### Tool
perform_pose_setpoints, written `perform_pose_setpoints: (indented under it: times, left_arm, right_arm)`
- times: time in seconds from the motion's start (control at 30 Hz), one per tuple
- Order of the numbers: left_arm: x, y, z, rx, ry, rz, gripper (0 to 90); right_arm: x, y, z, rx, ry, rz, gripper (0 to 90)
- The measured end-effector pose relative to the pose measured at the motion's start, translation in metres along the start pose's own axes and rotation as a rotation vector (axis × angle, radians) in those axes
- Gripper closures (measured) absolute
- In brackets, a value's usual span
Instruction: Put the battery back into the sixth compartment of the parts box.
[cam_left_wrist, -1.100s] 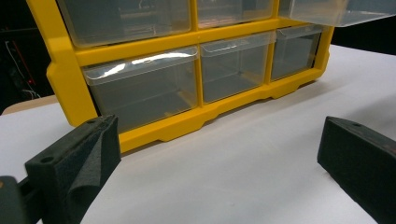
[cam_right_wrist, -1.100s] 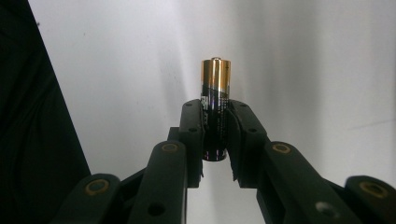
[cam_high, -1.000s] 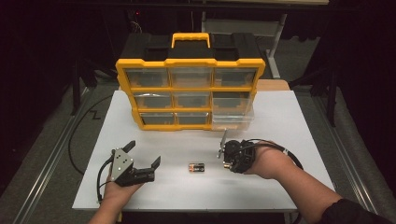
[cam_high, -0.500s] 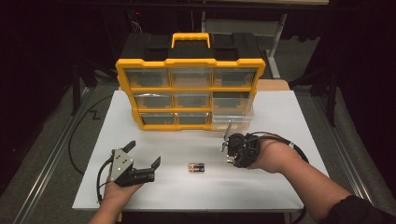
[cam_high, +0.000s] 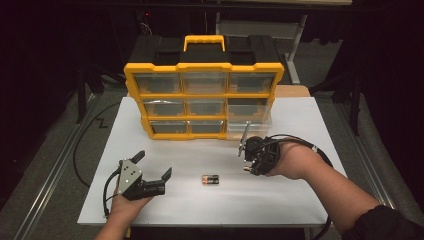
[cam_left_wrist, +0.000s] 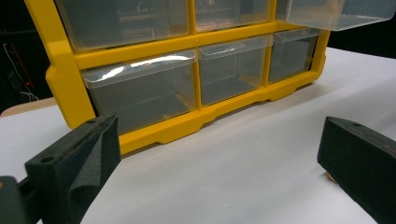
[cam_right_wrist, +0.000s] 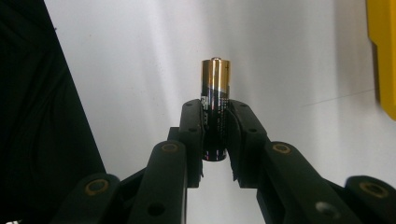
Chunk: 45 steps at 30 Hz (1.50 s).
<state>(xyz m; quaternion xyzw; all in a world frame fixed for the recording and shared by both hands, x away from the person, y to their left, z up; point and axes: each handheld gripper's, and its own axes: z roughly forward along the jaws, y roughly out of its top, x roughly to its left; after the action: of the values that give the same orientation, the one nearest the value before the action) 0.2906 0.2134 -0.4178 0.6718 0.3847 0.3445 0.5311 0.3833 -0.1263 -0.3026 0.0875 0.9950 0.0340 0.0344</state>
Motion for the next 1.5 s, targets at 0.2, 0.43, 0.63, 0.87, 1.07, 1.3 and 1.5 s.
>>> perform_pose_setpoints:
  times: [0.2,0.43,0.63,0.87,1.07,1.3,1.5]
  left_arm:
    - [0.0,0.0,0.0,0.002,0.0,0.001,0.4]
    - [0.0,0.0,0.0,-0.002,0.002,-0.001,0.4]
    - [0.0,0.0,-0.001,-0.002,0.002,0.0,0.4]
    - [0.0,0.0,-0.001,-0.001,-0.002,0.001,0.4]
    - [0.0,0.0,-0.001,-0.008,-0.01,-0.003,0.4]
    - [0.0,0.001,-0.001,-0.013,-0.008,-0.001,0.5]
    - [0.0,0.0,-0.001,-0.007,-0.017,0.006,0.5]
  right_arm:
    - [-0.004,0.001,-0.008,0.004,0.002,-0.001,79.0]
    - [-0.008,0.004,-0.02,0.003,-0.005,0.0,79.0]
    - [-0.009,0.007,-0.025,0.008,-0.001,-0.008,79.0]
    - [-0.011,0.014,-0.034,0.017,-0.002,-0.011,79.0]
    - [-0.014,0.02,-0.047,0.003,-0.009,-0.013,79.0]
    - [-0.016,0.027,-0.059,0.007,-0.021,-0.024,79.0]
    - [-0.019,0.032,-0.068,0.01,-0.025,-0.029,79.0]
